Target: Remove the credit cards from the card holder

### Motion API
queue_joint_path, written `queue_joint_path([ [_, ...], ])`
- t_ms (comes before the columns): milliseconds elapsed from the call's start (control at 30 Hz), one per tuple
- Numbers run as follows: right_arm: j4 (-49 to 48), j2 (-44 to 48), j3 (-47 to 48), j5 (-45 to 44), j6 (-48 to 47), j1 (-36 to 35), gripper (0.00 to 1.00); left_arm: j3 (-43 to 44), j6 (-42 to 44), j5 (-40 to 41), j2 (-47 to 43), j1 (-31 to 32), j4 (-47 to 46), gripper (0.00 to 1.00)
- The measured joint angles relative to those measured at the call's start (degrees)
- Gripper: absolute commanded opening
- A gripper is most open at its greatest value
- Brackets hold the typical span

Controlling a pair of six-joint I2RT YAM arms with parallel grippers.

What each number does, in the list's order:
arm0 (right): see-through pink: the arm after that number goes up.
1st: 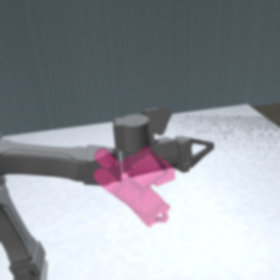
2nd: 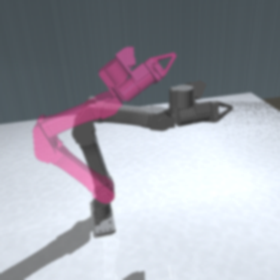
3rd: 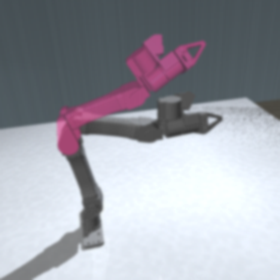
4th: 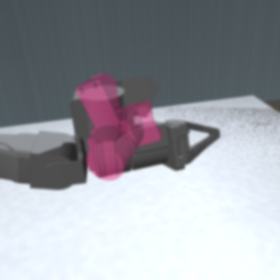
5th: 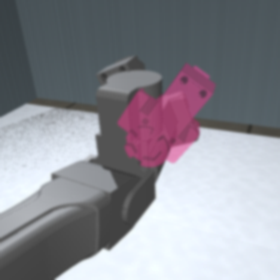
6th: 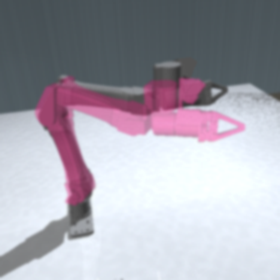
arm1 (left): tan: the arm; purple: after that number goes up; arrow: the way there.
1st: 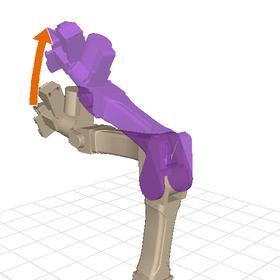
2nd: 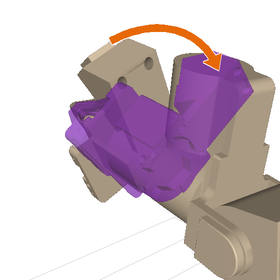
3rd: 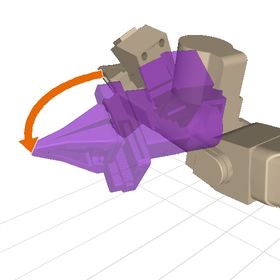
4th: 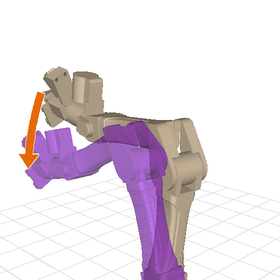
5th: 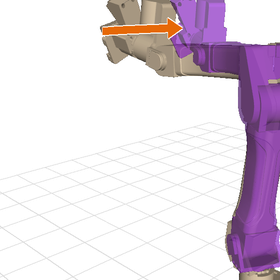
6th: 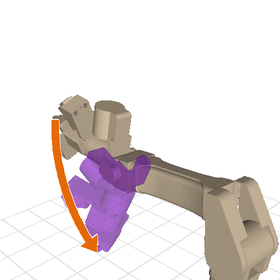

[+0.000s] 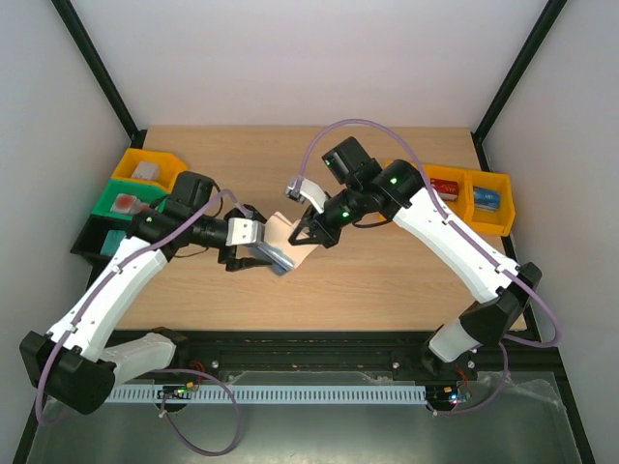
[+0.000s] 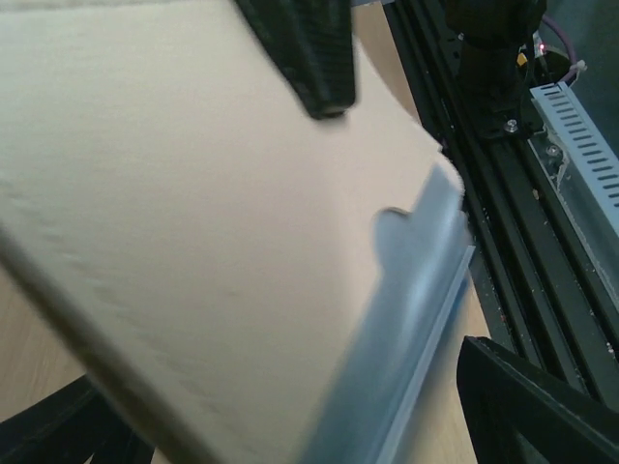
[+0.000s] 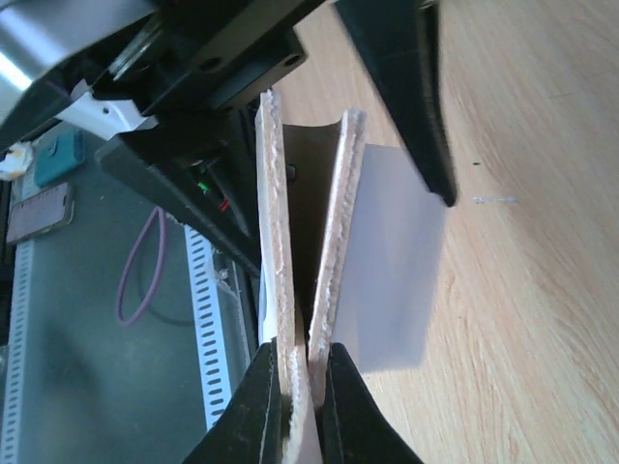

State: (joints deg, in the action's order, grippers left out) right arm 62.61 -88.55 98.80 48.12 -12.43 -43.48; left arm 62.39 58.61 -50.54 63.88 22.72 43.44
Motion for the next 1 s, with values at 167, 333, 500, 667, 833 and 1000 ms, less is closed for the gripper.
queue_joint_path([
  [167, 0.2, 0.4, 0.0, 0.2, -2.0, -1.0, 0.02, 0.6, 1.2, -0.5, 0.5, 0.9, 2.4, 0.58],
  [333, -1.4, 2.2, 0.0, -0.9, -3.0, -1.0, 0.02, 0.6, 1.4, -1.3, 1.2, 2.1, 4.2, 0.04],
  [500, -5.7, 5.3, -2.7, -3.7, -3.5, -1.1, 0.49, 0.8, -0.2, -1.5, 0.9, 2.1, 3.6, 0.02],
  [667, -16.9, 10.9, -10.3, -7.5, -0.4, 1.8, 1.0, -1.3, -15.5, 0.3, -0.6, 2.0, -5.8, 0.02],
  [833, -37.4, 19.4, -24.3, -2.2, 12.1, 11.9, 0.99, -8.9, -45.6, 0.5, -3.9, -3.7, -29.5, 0.02],
  [1000, -59.8, 18.6, -30.8, 3.5, 28.9, 13.3, 0.99, -19.0, -80.1, 2.4, -5.0, -9.8, -63.1, 0.02],
])
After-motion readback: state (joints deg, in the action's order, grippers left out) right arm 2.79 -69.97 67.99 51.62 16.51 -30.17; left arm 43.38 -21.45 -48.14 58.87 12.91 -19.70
